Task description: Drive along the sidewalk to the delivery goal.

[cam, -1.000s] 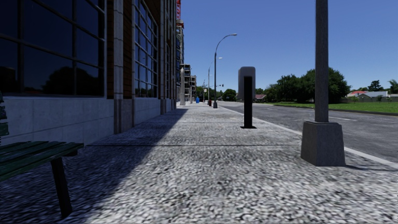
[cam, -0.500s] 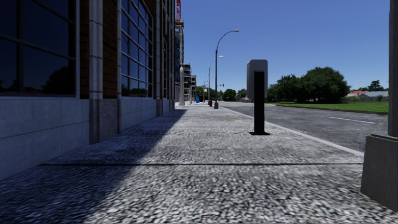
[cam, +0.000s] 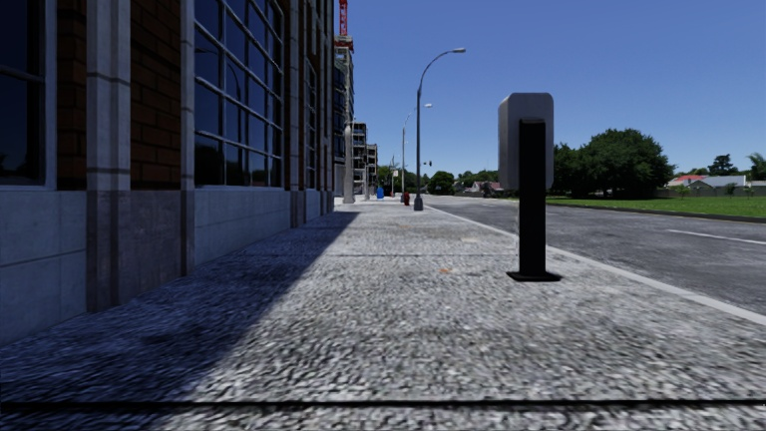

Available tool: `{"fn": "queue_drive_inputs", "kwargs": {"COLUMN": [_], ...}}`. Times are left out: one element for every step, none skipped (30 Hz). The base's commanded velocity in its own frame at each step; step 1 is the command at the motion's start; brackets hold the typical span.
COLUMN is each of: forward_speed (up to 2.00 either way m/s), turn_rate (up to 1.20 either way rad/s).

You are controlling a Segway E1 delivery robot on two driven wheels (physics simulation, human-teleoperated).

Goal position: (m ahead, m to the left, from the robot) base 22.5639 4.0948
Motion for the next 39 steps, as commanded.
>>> {"fn": "queue_drive_inputs", "kwargs": {"forward_speed": [2.00, 2.00, 2.00, 2.00, 2.00, 2.00, 2.00, 2.00, 2.00, 2.00, 2.00, 2.00, 2.00, 2.00, 2.00, 2.00, 2.00, 2.00, 2.00, 2.00, 2.00, 2.00, 2.00, 2.00, 2.00, 2.00, 2.00, 2.00, 2.00, 2.00, 2.00, 2.00, 2.00, 2.00, 2.00, 2.00, 2.00, 2.00, 2.00], "turn_rate": [0.00, 0.00, 0.00, 0.00, 0.00, 0.00, 0.00, 0.00, 0.00, 0.00, 0.00, 0.00, 0.00, 0.00, 0.00, 0.00, 0.00, 0.00, 0.00, 0.00, 0.00, 0.00, 0.00, 0.00, 0.00, 0.00, 0.00, 0.00, 0.00, 0.00, 0.00, 0.00, 0.00, 0.00, 0.00, 0.00, 0.00, 0.00, 0.00]}}
